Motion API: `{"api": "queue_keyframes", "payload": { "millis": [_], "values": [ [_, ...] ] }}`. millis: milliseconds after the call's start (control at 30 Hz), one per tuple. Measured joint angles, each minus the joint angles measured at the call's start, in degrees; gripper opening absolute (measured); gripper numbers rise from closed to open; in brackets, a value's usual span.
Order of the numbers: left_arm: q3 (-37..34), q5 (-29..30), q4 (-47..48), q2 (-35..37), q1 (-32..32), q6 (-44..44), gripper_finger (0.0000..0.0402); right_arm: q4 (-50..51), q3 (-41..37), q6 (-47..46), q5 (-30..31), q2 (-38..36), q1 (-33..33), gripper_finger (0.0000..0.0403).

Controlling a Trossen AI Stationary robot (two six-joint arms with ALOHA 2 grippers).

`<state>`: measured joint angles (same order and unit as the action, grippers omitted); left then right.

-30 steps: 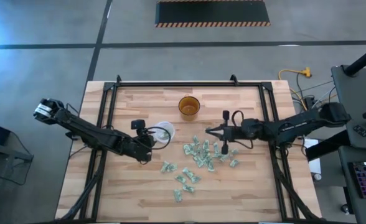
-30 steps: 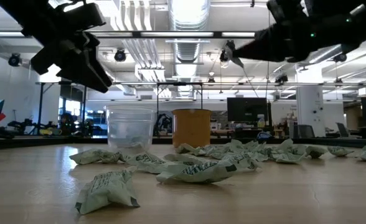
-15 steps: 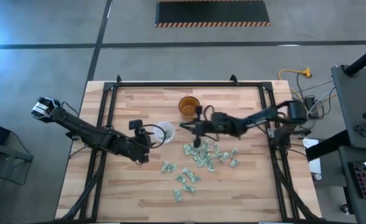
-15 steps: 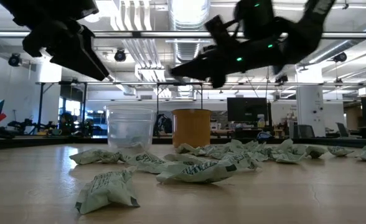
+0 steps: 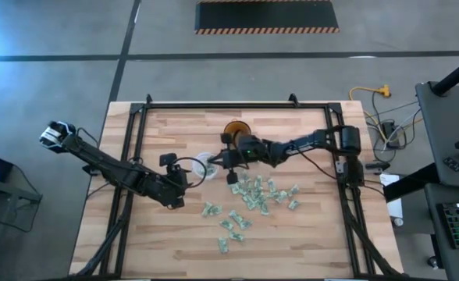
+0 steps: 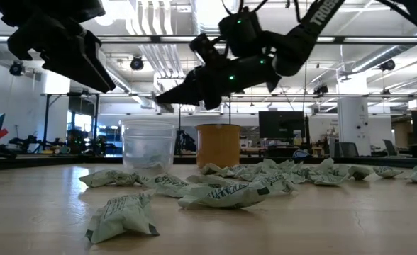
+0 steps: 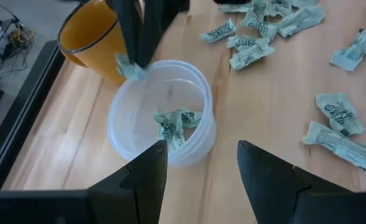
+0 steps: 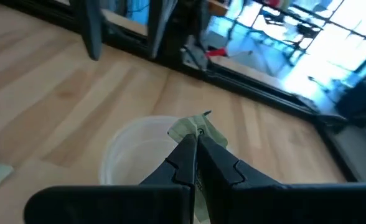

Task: Pick and place Stevia / Truvia into bins
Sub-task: Put the stevia packet into the transparent bin

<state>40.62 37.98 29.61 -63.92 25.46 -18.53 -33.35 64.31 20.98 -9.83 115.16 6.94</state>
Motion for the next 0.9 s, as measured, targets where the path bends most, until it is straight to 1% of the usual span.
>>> {"api": "queue_keyframes", "payload": {
  "millis": [167, 267, 367, 500, 567, 633, 733, 833, 900],
  "values": [
    [0.00, -0.38, -0.01, 0.00, 0.26, -2.25, 0.0178, 6.48, 4.37, 0.00, -0.32, 2.10, 0.02, 0.0009],
    [0.00, -0.59, -0.10, 0.00, 0.56, -3.58, 0.0178, 6.54, 4.83, 0.25, -1.02, 2.07, 0.04, 0.0016],
    [0.00, -1.38, -0.10, 0.00, 0.63, -3.77, 0.0178, 6.74, 4.21, 0.38, -1.48, 1.38, -0.02, 0.0037],
    [0.00, -1.54, -0.16, 0.00, 0.76, -3.84, 0.0178, 6.56, 3.36, 0.38, -1.83, 0.01, -0.02, 0.0077],
    [0.00, -1.66, -0.27, -0.09, 0.95, -3.87, 0.0178, 8.56, 3.02, 0.91, -1.83, -0.85, -0.02, 0.0096],
    [0.00, -2.96, -1.16, -0.74, 1.26, -3.75, 0.0178, 13.69, 2.81, 3.10, -2.22, -3.05, -0.03, 0.0111],
    [-0.03, -5.73, -3.95, -3.10, 2.10, -2.62, 0.0178, 24.48, 2.73, 6.34, -4.66, -8.01, -0.54, 0.0126],
    [-0.16, -9.09, -7.61, -6.99, 3.03, 0.11, 0.0178, 36.21, 2.09, 6.37, -6.52, -12.90, -1.43, 0.0133],
    [-0.17, -10.84, -10.85, -9.50, 3.53, 1.66, 0.0178, 41.94, 0.97, 5.43, -7.30, -16.06, -2.03, 0.0134]
  ]
}}
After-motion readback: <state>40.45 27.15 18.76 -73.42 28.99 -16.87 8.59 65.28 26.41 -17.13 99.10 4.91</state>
